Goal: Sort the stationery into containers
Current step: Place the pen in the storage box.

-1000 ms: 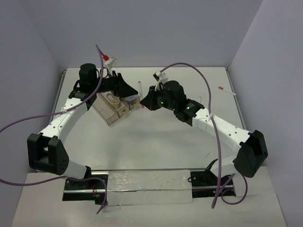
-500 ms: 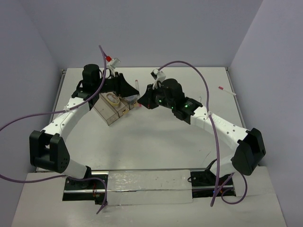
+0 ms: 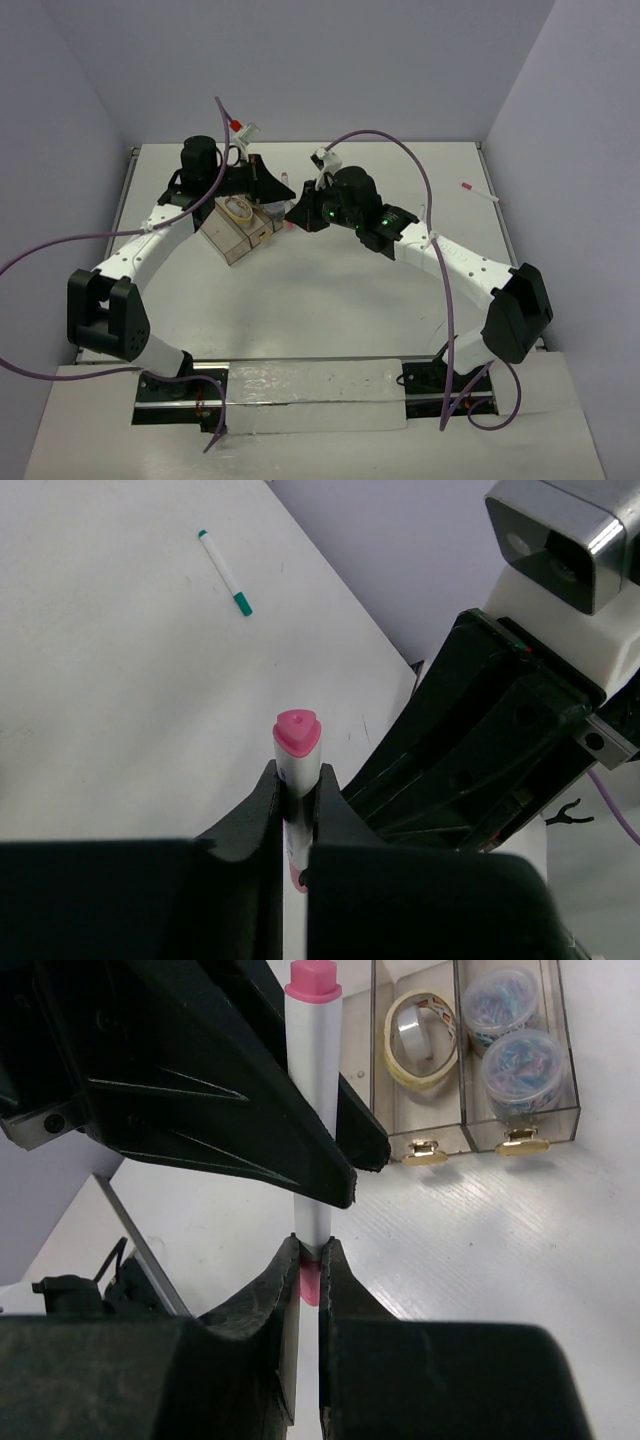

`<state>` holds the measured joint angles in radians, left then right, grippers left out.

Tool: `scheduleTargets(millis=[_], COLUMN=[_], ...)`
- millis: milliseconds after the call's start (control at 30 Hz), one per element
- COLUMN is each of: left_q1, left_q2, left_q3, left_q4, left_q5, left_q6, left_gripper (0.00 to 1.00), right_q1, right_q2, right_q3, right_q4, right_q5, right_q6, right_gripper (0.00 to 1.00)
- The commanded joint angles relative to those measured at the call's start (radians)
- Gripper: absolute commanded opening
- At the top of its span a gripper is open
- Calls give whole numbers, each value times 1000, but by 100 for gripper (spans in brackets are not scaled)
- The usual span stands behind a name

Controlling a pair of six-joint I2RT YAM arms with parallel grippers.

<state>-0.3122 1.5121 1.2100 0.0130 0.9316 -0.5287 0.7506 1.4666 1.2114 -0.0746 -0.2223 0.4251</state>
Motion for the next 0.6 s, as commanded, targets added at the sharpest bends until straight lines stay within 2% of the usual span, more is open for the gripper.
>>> scheduleTargets(millis=[0, 67, 100, 167, 233, 300, 433, 567], left_q1=[1, 4, 7, 19, 57, 131, 244, 306], left_q2=[16, 24, 27, 29, 29, 25, 9, -3], left_q3=[43, 55, 59, 64, 60, 49, 17, -26], left_q4=[-19, -76, -102, -131, -155, -167, -193, -223], left_q5=[-57, -77, -89, -132, -166, -233, -348, -438], left_q6=[48, 65, 71, 73, 68, 50, 10, 18], left_gripper=[0, 0, 0, 0, 0, 0, 0, 0], right_q1=[15, 15, 16, 16, 15, 14, 8, 4], right_q2=[-11, -3, 2, 16, 31, 38, 15, -18], right_q3=[54, 57, 60, 80, 107, 123, 118, 101], right_q4=[60, 58, 53, 24, -22, -59, -87, -110], right_q5=[-38, -45, -45, -32, -4, 47, 91, 128], right_q6=[0, -4, -6, -11, -24, -50, -91, -129], right_gripper=[0, 0, 5, 23, 52, 71, 75, 75])
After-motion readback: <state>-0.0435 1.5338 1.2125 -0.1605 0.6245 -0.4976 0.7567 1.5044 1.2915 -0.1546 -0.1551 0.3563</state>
